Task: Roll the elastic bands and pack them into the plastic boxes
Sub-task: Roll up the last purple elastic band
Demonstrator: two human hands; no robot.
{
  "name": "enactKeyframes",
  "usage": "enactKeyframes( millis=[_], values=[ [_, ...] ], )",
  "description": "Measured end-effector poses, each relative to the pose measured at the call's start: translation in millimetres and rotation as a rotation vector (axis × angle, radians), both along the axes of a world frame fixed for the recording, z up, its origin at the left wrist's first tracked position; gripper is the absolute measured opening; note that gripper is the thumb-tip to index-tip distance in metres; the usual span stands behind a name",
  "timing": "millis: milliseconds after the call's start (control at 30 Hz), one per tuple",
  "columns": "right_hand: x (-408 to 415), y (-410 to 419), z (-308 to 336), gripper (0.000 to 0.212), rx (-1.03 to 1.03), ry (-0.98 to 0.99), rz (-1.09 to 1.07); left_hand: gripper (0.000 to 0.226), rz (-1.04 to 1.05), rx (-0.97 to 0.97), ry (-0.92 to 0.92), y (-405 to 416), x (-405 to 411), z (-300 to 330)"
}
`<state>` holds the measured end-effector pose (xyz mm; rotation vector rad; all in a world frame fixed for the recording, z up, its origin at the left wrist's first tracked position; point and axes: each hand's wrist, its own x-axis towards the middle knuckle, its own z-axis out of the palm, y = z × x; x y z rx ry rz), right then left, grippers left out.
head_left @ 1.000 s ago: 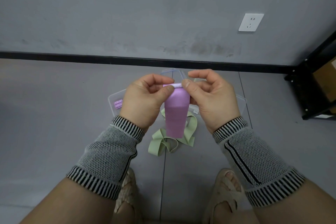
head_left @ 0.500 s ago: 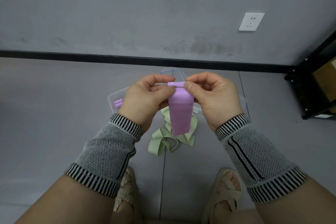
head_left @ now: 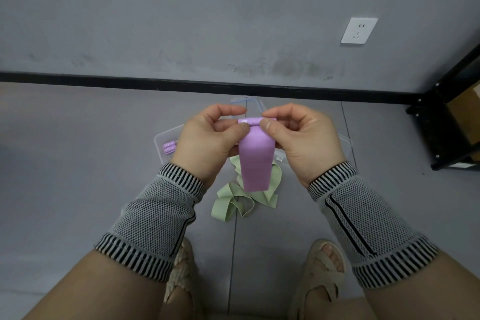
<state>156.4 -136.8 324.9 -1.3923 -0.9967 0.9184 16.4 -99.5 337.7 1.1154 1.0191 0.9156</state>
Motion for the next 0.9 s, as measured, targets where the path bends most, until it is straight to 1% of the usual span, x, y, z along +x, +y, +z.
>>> enactKeyframes(
  millis=[100,167,233,300,400,467,600,733,833,900],
  values=[
    [2.0,0.2,-0.5,0.02,-0.003,0.002,-0.023,0.016,-0.025,-0.061,-0.013,-0.2,-0.3,3.0],
    [3.2,0.1,-0.2,0.021,0.005,0.014,-0.026,0.019,-0.038,-0.089,-0.028,0.6,-0.9,4.9],
    [3.2,0.2,-0.4,0.023,0.014,0.012,-0.018,0.024,-0.03,-0.105,-0.035,1.5,-0.8,5.8],
    [2.5,0.3,-0.3,0.025,0.022,0.006,-0.013,0.023,-0.011,-0.106,-0.043,1.5,-0.1,6.2],
    [1.5,0.2,0.1,0.028,0.036,0.012,-0.004,0.009,0.003,-0.059,-0.023,-0.5,1.1,6.0],
    [0.7,0.1,0.8,0.028,0.04,0.016,0.005,0.006,0.008,-0.02,0.005,-1.5,1.3,4.4],
    [-3.7,-2.1,5.3,0.027,0.046,0.027,0.013,0.011,0.034,0.025,0.033,0.8,-0.6,0.4],
    [-5.0,-3.8,6.0,0.024,0.01,0.101,-0.076,0.012,0.071,0.039,-0.017,2.6,-3.0,1.4],
    [-9.1,-4.6,5.4,0.016,0.024,0.074,-0.149,0.012,0.075,0.049,-0.041,2.1,-2.8,2.4],
    [-11.9,-4.8,5.3,0.014,0.04,0.056,-0.174,0.013,0.065,0.062,-0.04,1.5,-2.1,2.4]
  ],
)
